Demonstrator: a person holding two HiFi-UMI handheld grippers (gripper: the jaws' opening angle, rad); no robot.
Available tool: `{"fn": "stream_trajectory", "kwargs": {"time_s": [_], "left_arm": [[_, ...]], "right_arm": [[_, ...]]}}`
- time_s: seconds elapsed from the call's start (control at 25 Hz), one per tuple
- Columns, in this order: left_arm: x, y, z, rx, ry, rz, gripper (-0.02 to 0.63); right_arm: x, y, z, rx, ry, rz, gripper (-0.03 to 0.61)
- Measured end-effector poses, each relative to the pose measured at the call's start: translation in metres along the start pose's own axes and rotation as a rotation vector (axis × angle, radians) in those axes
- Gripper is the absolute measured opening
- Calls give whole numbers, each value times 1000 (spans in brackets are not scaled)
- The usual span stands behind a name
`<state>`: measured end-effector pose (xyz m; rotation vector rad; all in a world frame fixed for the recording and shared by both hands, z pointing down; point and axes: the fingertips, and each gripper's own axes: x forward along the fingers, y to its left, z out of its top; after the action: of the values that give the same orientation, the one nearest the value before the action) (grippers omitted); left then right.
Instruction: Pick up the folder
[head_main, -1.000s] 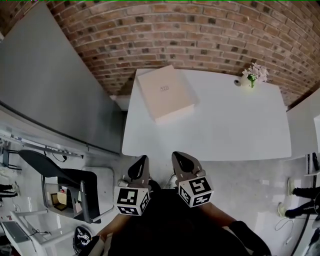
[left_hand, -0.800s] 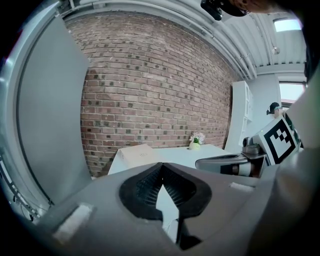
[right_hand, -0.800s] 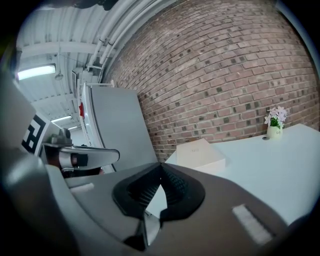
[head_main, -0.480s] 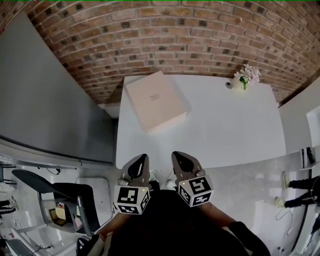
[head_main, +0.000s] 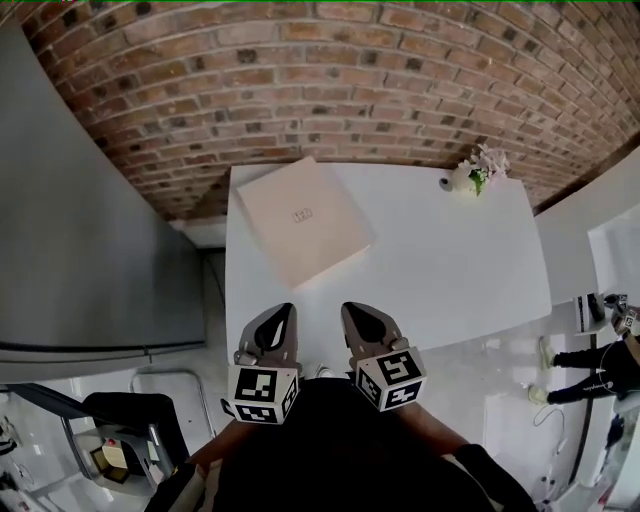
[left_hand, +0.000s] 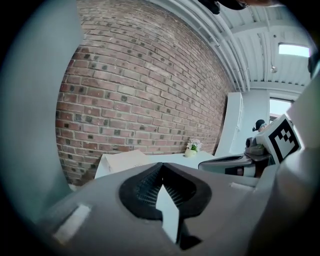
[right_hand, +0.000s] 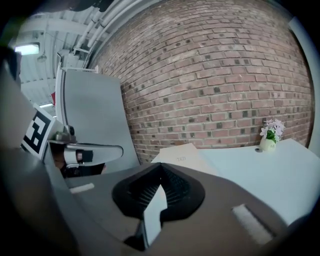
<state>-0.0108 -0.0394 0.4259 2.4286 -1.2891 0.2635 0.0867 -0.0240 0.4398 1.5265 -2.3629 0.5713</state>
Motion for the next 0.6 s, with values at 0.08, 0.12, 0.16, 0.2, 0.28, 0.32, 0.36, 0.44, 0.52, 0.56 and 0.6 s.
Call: {"fn": "stream_trajectory", "kwargs": {"time_s": [0.08, 0.12, 0.16, 0.2, 0.28, 0.32, 0.36, 0.44, 0.52, 0.56, 0.6], "left_arm": [[7, 8, -2, -15, 8, -20, 0], [10, 12, -3, -22, 13, -28, 0], [13, 15, -4, -27, 18, -34, 0], [16, 17, -5, -31, 21, -38, 0], [21, 20, -4, -36, 17, -37, 0], [23, 22, -3, -39, 12, -32, 0], [25, 24, -1, -41, 7, -25, 0], [29, 28, 4, -43, 4, -5, 0], [35, 34, 7, -51, 5, 21, 0], [38, 36, 8, -56, 6, 37, 0], [42, 38, 8, -62, 8, 55, 0]], "right_arm": [[8, -1, 2, -5, 15, -18, 2], [11, -1, 4, -9, 22, -24, 2], [13, -2, 5, -14, 27, -28, 2], [15, -3, 6, -19, 31, -30, 2], [20, -7, 10, -24, 34, -31, 2], [23, -10, 11, -24, 35, -28, 2], [26, -12, 12, -24, 37, -24, 2], [35, -15, 15, -26, 42, -10, 2], [44, -18, 19, -39, 51, 14, 2], [49, -21, 21, -46, 55, 27, 2], [53, -25, 23, -51, 60, 38, 2]]}}
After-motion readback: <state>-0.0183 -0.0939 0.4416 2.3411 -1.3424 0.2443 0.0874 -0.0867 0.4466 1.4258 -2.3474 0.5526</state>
